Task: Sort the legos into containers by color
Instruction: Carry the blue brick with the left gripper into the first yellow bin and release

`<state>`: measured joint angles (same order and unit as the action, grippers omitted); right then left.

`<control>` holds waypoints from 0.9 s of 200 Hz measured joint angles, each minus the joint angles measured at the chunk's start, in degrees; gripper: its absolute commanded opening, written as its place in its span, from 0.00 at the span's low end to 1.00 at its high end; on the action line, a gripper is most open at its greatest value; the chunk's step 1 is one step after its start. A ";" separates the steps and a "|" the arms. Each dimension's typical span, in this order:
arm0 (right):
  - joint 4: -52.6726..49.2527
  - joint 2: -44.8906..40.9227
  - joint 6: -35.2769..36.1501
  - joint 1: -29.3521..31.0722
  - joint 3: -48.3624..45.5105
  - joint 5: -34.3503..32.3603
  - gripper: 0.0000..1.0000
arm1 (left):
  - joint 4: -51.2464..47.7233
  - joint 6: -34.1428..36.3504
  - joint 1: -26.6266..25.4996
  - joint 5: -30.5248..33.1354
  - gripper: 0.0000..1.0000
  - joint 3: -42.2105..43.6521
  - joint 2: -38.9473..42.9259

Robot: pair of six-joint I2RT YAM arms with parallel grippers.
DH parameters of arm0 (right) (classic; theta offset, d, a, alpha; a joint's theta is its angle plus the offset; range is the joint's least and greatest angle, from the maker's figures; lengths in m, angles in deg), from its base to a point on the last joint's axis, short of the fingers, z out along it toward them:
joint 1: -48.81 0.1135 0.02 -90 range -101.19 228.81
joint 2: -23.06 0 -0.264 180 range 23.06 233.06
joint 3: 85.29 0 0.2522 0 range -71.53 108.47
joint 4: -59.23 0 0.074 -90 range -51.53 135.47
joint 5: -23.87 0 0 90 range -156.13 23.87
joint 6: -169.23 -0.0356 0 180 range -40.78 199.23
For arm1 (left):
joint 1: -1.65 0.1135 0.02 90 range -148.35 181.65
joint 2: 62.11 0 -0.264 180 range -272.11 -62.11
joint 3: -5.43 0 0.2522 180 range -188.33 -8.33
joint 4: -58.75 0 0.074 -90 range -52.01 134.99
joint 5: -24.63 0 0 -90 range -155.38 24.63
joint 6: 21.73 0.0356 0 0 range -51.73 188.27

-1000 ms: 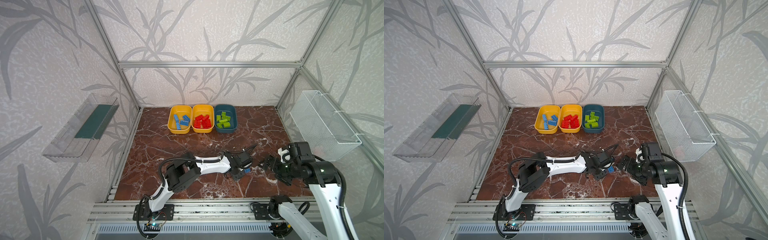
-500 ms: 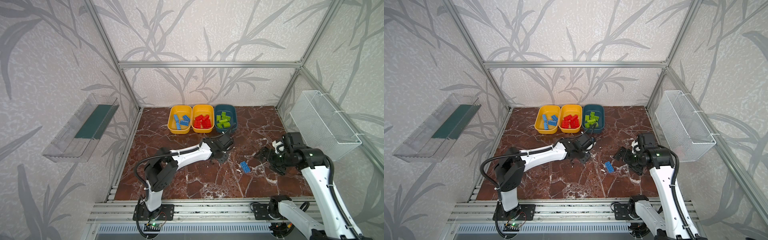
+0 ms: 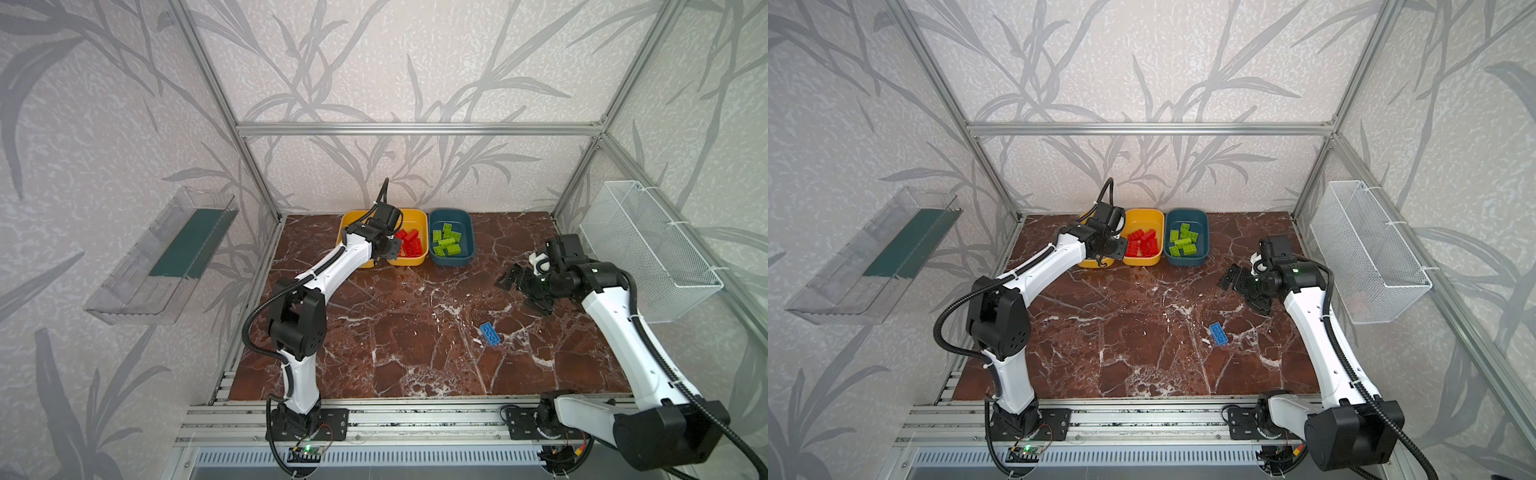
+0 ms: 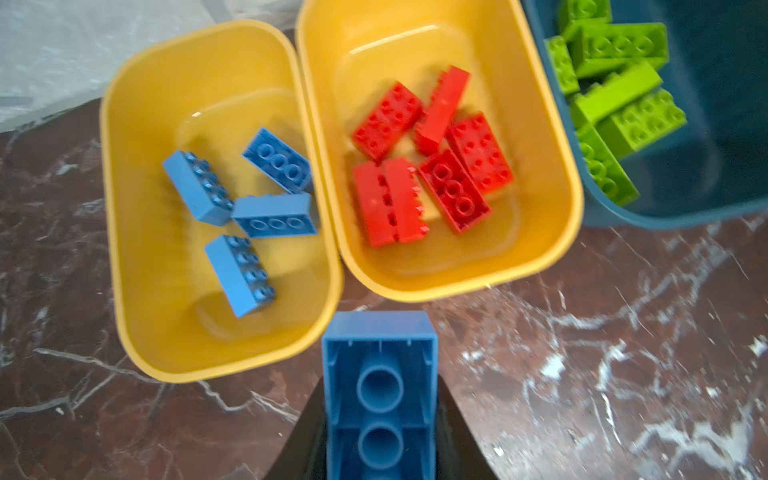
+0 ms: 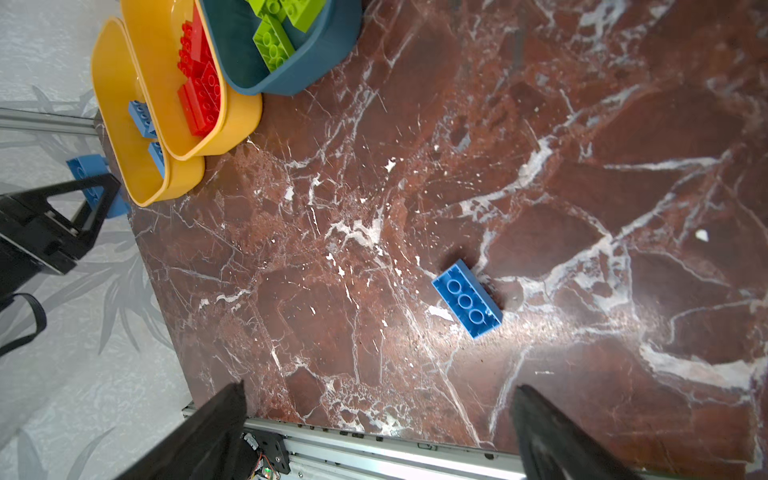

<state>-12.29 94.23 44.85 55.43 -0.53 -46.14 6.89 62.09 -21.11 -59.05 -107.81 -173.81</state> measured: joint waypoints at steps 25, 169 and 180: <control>1.68 4.50 -0.26 2.45 4.26 -1.53 0.99 | -3.04 -0.09 5.25 -0.61 0.15 -9.68 -6.80; 2.95 15.15 -3.28 8.41 11.50 -8.44 0.99 | -17.81 -3.04 14.12 -3.56 0.72 -40.30 -31.23; 2.29 16.55 -2.62 9.42 12.39 -9.62 0.99 | -17.44 -3.58 14.10 -3.91 0.72 -39.89 -31.01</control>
<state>-10.00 110.78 42.23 64.85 11.87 -55.76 -10.56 58.51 -7.01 -62.96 -147.70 -204.83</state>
